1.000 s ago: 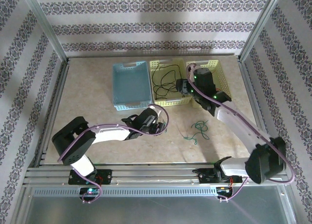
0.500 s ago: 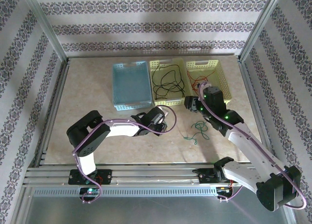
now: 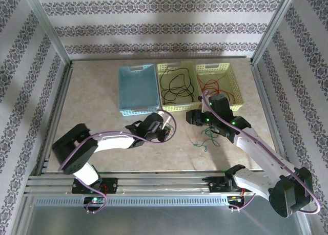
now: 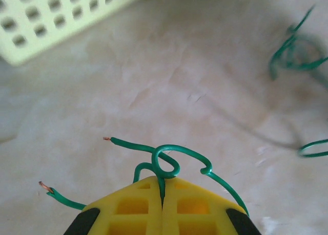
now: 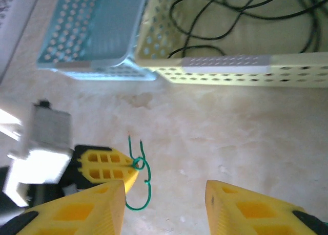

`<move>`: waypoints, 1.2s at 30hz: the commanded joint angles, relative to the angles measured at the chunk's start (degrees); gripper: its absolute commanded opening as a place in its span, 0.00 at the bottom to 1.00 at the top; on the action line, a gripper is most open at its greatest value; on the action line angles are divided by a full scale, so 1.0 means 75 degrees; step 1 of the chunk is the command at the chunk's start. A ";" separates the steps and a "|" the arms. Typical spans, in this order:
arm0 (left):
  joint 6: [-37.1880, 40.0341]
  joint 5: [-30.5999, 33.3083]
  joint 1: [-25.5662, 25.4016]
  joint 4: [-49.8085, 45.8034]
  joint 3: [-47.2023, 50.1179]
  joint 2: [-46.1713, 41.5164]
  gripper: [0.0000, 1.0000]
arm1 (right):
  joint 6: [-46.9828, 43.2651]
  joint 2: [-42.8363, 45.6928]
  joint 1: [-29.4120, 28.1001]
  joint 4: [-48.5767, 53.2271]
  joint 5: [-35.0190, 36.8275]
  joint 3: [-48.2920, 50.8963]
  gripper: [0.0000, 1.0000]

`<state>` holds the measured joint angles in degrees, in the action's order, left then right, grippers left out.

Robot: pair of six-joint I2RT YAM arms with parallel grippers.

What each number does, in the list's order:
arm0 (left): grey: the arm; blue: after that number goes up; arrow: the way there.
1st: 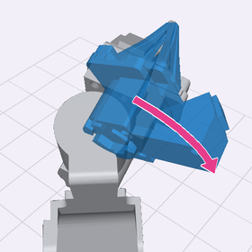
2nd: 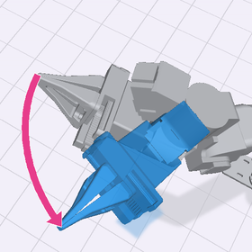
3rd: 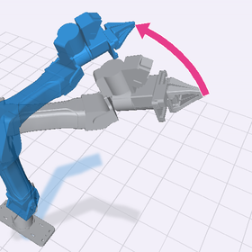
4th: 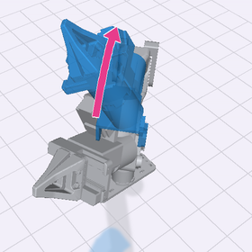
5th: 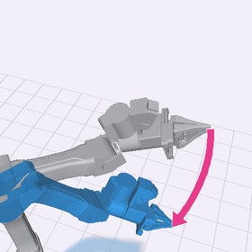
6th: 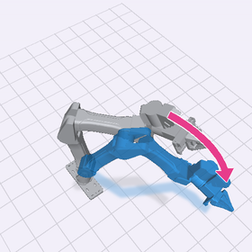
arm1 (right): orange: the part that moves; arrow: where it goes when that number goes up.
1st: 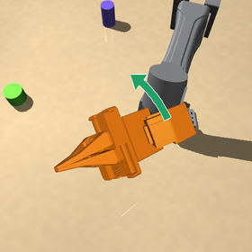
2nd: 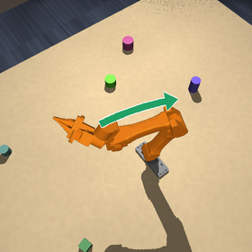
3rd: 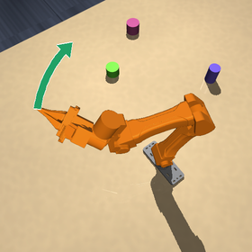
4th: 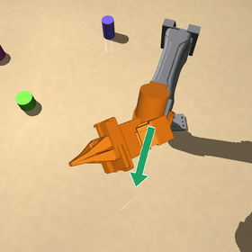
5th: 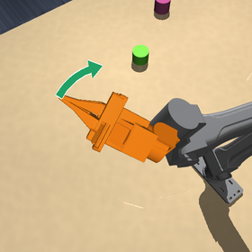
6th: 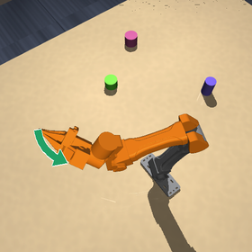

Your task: Untangle the cables

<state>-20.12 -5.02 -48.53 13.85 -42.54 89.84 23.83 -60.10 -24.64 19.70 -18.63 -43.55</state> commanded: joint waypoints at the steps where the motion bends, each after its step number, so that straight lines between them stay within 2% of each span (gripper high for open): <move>1: -0.0480 -0.0540 0.0131 0.1259 0.0030 -0.0450 0.00 | 0.0006 -0.0109 -0.0089 -0.0563 -0.1101 0.0158 0.44; 6: -0.0703 -0.0761 0.0131 0.1626 0.0020 -0.0689 0.00 | 0.0125 -0.0448 -0.0101 -0.1034 -0.2011 0.0144 0.43; 19: -0.0657 -0.0576 0.0131 0.1614 -0.0092 -0.1004 0.00 | 0.0110 -0.1178 -0.0158 -0.1295 -0.2084 0.0316 0.41; 21: -0.0652 -0.0562 0.0131 0.1632 -0.0093 -0.1044 0.00 | 0.0140 -0.1321 -0.0159 -0.1373 -0.2206 0.0316 0.37; 23: -0.0657 -0.0556 0.0131 0.1634 -0.0093 -0.1069 0.00 | 0.0181 -0.1424 -0.0171 -0.1444 -0.2240 0.0276 0.27; 25: -0.0667 -0.0525 0.0131 0.1635 -0.0081 -0.1089 0.00 | 0.0251 -0.1439 -0.0168 -0.1445 -0.1980 0.0264 0.11; 27: -0.0672 -0.0445 0.0131 0.1575 -0.0047 -0.1133 0.00 | 0.0372 -0.1310 -0.0119 -0.1418 -0.1321 0.0317 0.01; 31: -0.0704 -0.0085 0.0143 0.1300 0.0054 -0.1268 0.00 | 0.0977 -0.0696 0.0341 -0.1379 0.0023 0.0667 0.00; 36: -0.0905 0.0415 0.0229 0.1265 0.0446 -0.1584 0.00 | 0.1443 0.0487 0.1132 -0.1262 0.0851 0.1156 0.00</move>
<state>-25.50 -6.04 -47.99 23.83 -41.50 80.90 31.86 -60.82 -20.01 9.56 -23.94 -36.82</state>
